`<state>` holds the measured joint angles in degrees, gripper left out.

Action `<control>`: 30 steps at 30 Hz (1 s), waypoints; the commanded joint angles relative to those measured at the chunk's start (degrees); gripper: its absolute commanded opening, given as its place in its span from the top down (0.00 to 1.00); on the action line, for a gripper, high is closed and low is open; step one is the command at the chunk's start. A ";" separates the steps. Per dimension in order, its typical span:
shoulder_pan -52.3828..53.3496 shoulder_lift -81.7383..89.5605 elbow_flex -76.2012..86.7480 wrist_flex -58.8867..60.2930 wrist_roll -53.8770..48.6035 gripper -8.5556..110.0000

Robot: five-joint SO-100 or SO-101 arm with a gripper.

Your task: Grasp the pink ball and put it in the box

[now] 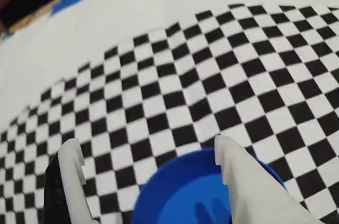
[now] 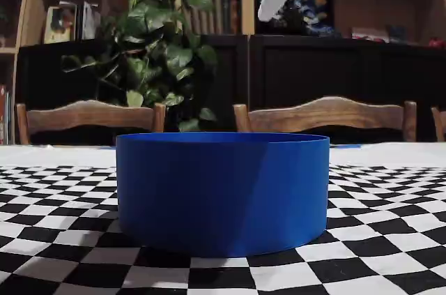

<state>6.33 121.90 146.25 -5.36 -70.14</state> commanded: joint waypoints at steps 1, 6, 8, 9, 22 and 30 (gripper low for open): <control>-0.35 6.68 -0.18 -0.97 9.84 0.69; -0.62 15.56 2.37 -0.70 25.22 0.75; -0.62 19.42 4.48 -0.62 31.03 0.81; -0.44 21.53 5.62 -0.26 33.57 0.84; -0.62 53.17 19.95 28.65 55.28 0.93; -1.23 63.28 31.99 36.30 57.39 0.93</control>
<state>5.71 182.72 177.28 28.48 -13.71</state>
